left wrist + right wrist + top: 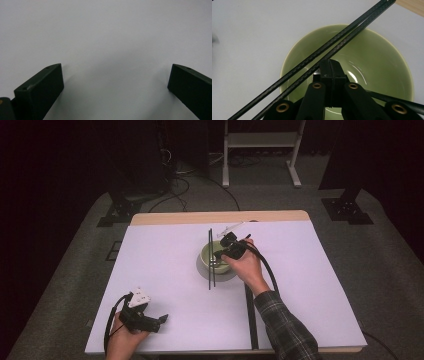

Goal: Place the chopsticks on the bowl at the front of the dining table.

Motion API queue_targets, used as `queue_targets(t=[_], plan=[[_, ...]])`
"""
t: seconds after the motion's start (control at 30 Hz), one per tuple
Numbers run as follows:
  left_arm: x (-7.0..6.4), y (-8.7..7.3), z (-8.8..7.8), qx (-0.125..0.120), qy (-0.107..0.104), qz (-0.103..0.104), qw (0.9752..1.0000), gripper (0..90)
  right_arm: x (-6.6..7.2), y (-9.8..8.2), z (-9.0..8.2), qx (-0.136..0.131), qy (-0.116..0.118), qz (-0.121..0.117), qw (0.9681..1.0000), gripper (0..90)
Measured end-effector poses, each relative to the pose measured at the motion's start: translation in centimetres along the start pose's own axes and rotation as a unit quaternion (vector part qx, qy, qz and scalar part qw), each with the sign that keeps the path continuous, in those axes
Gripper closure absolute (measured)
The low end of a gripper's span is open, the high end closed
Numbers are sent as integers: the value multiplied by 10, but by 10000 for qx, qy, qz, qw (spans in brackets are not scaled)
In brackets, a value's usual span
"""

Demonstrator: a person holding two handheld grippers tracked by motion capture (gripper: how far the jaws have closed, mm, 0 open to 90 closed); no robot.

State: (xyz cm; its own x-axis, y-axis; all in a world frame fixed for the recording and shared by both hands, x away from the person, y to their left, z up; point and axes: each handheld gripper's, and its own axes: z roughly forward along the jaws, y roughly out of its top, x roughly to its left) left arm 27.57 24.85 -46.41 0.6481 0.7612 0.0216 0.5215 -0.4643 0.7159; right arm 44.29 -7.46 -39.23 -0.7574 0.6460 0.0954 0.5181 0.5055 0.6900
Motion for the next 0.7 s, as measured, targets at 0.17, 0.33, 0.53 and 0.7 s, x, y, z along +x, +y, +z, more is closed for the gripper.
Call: queue_targets(t=[0.17, 0.33, 0.53, 0.7], plan=[[0, 0, 0, 0, 0, 0, 10000, 0, 3, 1, 3, 24, 23, -12, 10000, 900], [0, 0, 0, -7, -1, -11, 10000, 0, 4, 1, 5, 25, 33, -41, 10000, 900], [0, 0, 0, 4, -2, -1, 10000, 0, 3, -1, -3, -93, 36, -21, 9999, 900], [0, 0, 0, -1, -1, -7, 10000, 0, 9, -6, -22, -197, 88, -101, 9997, 900]])
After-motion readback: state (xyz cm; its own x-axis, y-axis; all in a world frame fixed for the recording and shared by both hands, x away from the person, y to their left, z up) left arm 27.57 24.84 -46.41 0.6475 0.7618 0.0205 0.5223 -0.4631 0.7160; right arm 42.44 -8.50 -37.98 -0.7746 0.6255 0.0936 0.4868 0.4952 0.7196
